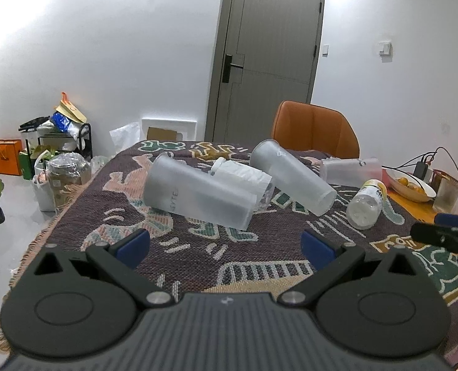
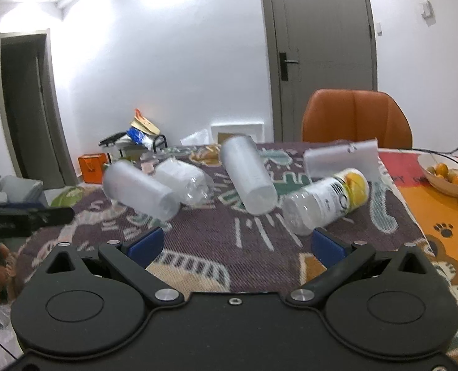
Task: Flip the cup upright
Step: 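Move the right tool toward the clear plastic cup lying on its side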
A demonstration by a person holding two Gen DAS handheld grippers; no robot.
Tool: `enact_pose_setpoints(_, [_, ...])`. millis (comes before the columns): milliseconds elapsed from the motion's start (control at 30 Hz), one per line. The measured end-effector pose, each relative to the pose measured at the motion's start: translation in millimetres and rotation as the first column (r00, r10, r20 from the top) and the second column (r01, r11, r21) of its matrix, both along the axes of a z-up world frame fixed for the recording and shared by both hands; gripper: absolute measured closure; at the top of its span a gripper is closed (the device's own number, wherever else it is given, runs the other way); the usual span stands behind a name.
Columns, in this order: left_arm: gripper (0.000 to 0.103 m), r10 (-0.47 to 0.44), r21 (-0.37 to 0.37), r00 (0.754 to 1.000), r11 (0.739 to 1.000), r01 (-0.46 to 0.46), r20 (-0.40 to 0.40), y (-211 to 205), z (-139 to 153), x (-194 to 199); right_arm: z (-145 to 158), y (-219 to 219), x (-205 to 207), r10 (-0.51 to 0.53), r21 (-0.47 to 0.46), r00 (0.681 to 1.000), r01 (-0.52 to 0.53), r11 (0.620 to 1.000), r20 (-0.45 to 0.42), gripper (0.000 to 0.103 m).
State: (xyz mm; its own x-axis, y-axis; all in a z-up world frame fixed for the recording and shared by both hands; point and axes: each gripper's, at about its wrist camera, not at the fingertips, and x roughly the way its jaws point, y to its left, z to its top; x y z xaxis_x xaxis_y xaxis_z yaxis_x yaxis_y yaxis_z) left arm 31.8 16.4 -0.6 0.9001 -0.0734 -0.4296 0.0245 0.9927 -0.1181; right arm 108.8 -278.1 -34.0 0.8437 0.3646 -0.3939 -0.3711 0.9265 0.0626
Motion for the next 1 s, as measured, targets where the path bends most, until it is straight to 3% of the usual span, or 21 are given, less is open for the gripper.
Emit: enact_pose_setpoints(1000, [0.0,0.148,-0.056,0.98,0.986,-0.157,-0.135,38,-30,87,-11,55,102,0.097,-0.056,0.995,-0.098,0.994,-0.011,0.0])
